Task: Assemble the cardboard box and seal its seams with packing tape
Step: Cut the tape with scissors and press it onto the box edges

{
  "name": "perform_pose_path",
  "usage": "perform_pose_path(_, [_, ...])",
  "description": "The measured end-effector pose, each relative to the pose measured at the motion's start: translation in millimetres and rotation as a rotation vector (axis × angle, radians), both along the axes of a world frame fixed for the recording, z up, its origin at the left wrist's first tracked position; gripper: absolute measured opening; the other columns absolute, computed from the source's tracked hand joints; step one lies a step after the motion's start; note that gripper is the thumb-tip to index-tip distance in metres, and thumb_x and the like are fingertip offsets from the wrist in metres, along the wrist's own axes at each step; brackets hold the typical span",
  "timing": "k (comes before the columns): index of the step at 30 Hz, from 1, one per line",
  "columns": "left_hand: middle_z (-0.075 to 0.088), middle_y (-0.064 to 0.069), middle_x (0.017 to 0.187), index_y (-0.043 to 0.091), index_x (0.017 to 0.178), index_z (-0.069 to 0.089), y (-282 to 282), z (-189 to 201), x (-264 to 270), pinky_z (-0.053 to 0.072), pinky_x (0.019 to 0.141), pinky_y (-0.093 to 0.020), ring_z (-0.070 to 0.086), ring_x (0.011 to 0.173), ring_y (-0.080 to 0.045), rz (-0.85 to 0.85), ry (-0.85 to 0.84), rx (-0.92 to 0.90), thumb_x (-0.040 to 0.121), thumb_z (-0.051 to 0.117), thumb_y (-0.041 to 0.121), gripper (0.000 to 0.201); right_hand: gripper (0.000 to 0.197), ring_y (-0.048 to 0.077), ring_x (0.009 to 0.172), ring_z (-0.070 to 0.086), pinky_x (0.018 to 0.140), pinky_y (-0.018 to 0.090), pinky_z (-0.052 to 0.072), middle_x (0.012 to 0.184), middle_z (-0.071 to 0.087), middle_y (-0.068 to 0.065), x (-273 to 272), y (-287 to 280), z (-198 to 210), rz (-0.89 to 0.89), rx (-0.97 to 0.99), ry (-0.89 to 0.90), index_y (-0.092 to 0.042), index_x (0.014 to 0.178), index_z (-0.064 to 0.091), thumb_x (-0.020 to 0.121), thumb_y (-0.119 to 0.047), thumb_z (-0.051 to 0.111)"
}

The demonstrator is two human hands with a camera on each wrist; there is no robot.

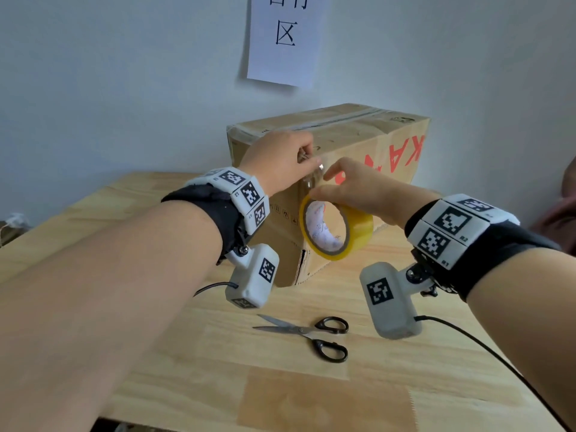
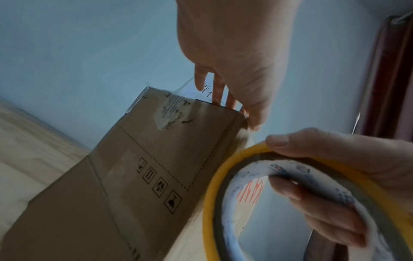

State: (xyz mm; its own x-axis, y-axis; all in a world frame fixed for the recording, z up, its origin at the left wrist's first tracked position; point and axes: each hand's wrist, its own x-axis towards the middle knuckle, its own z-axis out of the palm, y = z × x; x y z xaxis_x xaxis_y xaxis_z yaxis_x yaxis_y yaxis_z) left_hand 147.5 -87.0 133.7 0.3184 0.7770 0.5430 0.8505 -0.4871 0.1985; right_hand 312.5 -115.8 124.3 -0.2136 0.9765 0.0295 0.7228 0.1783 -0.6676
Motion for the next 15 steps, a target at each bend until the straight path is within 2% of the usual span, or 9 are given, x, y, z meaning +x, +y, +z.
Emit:
perform_pose_path(3, [0.062,0.001,0.081,0.016,0.088,0.061,-3,1,2,0.035,0.057,-0.025,0.056,0.076,-0.018,0.009,-0.018,-0.017,0.090,0.057,0.037,0.021,0.060,0.021,0.100,0.058,0.089,0.039,0.049,0.108,0.060,0.004,-1,2,-3,0.040,-0.031,-0.043,-0.014,0.124,0.055,0.082,-0.056,0.064])
perform_pose_path(5, [0.063,0.000,0.084,0.014,0.090,0.062,-4,1,1,0.041,0.063,-0.029,0.056,0.080,-0.019,0.001,-0.037,-0.037,0.090,0.058,0.036,0.022,0.063,0.022,0.099,0.058,0.086,0.037,0.048,0.109,0.061,0.004,0,1,-3,0.001,0.037,-0.010,-0.012,0.124,0.054,0.085,-0.062,0.053])
perform_pose_path(7, [0.064,-0.001,0.085,0.014,0.090,0.063,-5,0,1,0.044,0.068,-0.033,0.057,0.081,-0.020,-0.014,-0.057,-0.041,0.089,0.059,0.035,0.022,0.041,0.020,0.090,0.057,0.075,0.033,0.047,0.106,0.061,0.004,5,5,-1,-0.119,0.215,0.049,-0.012,0.121,0.053,0.097,-0.044,0.043])
perform_pose_path(8, [0.064,-0.002,0.083,0.013,0.089,0.063,-5,-1,1,0.043,0.068,-0.032,0.057,0.080,-0.021,-0.021,-0.064,-0.035,0.089,0.060,0.035,0.022,0.033,0.021,0.092,0.056,0.076,0.032,0.046,0.111,0.060,0.006,9,10,2,-0.153,0.296,0.009,-0.012,0.126,0.051,0.098,-0.027,0.042])
perform_pose_path(9, [0.064,-0.002,0.082,0.013,0.089,0.063,-6,-2,1,0.041,0.066,-0.031,0.057,0.078,-0.021,-0.023,-0.066,-0.027,0.089,0.060,0.035,0.022,0.040,0.023,0.105,0.053,0.085,0.033,0.045,0.125,0.054,0.009,14,16,5,-0.138,0.337,-0.099,-0.016,0.135,0.045,0.096,-0.013,0.041])
perform_pose_path(11, [0.064,-0.003,0.081,0.012,0.091,0.063,-7,-3,2,0.040,0.064,-0.031,0.057,0.076,-0.021,-0.018,-0.063,-0.006,0.090,0.058,0.035,0.024,0.065,0.028,0.141,0.025,0.112,0.041,0.026,0.154,0.026,0.006,19,29,8,-0.022,0.312,-0.372,-0.025,0.149,0.027,0.091,-0.001,0.044])
perform_pose_path(12, [0.064,-0.002,0.082,0.012,0.092,0.063,-7,-4,1,0.040,0.064,-0.031,0.056,0.076,-0.020,-0.020,-0.066,0.002,0.091,0.057,0.035,0.024,0.067,0.026,0.146,0.011,0.117,0.043,0.014,0.158,0.018,0.002,19,33,9,0.028,0.298,-0.453,-0.027,0.150,0.022,0.093,-0.003,0.046])
perform_pose_path(13, [0.064,0.000,0.082,0.013,0.092,0.063,-7,-4,0,0.041,0.065,-0.031,0.056,0.075,-0.019,-0.026,-0.072,0.006,0.091,0.057,0.035,0.023,0.063,0.025,0.147,0.006,0.118,0.044,0.007,0.158,0.019,0.002,17,38,10,0.055,0.300,-0.474,-0.027,0.150,0.024,0.095,-0.007,0.048])
perform_pose_path(15, [0.063,0.004,0.080,0.015,0.093,0.064,-7,-4,-2,0.043,0.066,-0.032,0.056,0.074,-0.017,-0.033,-0.062,0.004,0.091,0.057,0.035,0.021,0.044,0.024,0.144,0.019,0.119,0.043,0.002,0.149,0.038,0.007,14,45,11,0.059,0.350,-0.395,-0.019,0.139,0.039,0.097,-0.014,0.047])
